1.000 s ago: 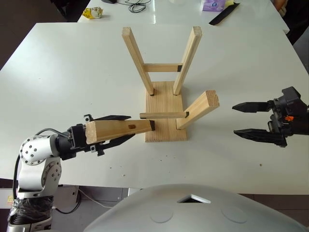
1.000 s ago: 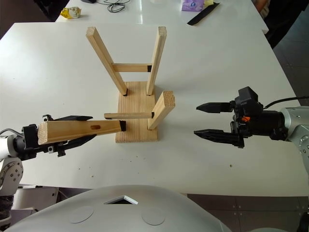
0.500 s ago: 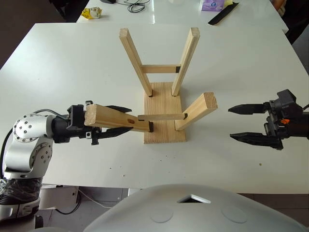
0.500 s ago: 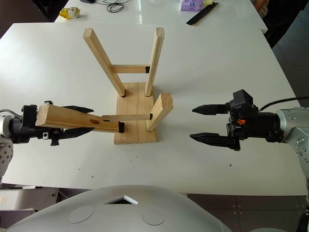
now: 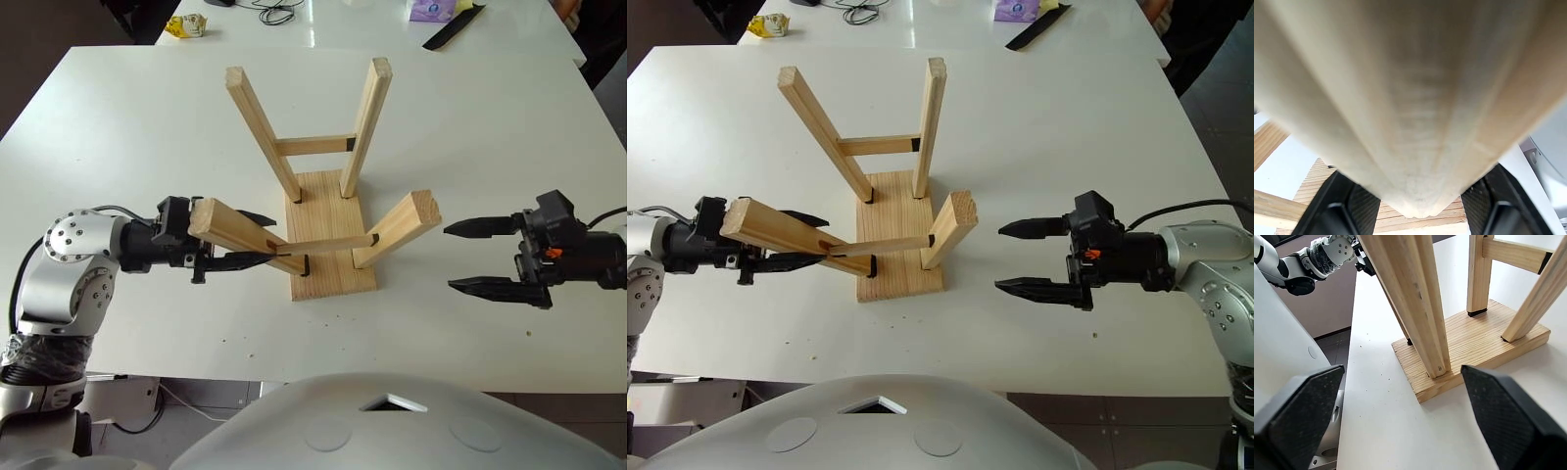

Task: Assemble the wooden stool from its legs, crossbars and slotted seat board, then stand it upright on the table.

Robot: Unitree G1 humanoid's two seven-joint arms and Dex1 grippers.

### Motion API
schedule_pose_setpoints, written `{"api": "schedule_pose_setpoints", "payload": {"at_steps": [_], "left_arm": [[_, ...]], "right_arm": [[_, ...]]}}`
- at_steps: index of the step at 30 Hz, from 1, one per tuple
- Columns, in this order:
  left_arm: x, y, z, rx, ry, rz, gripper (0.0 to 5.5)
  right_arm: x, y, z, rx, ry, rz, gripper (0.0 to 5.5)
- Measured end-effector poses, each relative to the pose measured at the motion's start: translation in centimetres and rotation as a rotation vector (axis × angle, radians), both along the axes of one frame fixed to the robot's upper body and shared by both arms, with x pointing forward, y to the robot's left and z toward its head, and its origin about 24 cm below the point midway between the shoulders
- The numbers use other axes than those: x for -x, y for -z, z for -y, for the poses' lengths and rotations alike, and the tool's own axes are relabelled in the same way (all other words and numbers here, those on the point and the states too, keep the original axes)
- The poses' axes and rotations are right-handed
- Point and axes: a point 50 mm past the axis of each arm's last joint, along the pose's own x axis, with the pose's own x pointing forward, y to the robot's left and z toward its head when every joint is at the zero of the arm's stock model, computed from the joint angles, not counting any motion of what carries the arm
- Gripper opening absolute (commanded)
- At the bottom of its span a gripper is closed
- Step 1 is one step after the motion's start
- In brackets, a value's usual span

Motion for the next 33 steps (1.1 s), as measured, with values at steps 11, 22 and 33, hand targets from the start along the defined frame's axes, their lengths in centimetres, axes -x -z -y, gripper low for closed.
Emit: {"api": "schedule_pose_setpoints", "payload": {"at_steps": [11, 22, 33], "left_arm": [[0.2, -0.1, 0.5, -0.016, 0.034, 0.02, 2.08], [0.7, 0.2, 1.3, -0.041, 0.039, 0.079, 2.08], [-0.6, -0.2, 3.5, -0.087, 0.051, 0.105, 2.08]], "right_arm": [[-0.1, 0.2, -0.4, -0.015, 0.02, 0.016, 4.41], [0.0, 0.5, -0.5, -0.016, 0.025, 0.015, 4.41], [-0.2, -0.1, -1.7, -0.043, 0.006, 0.06, 4.41]]}}
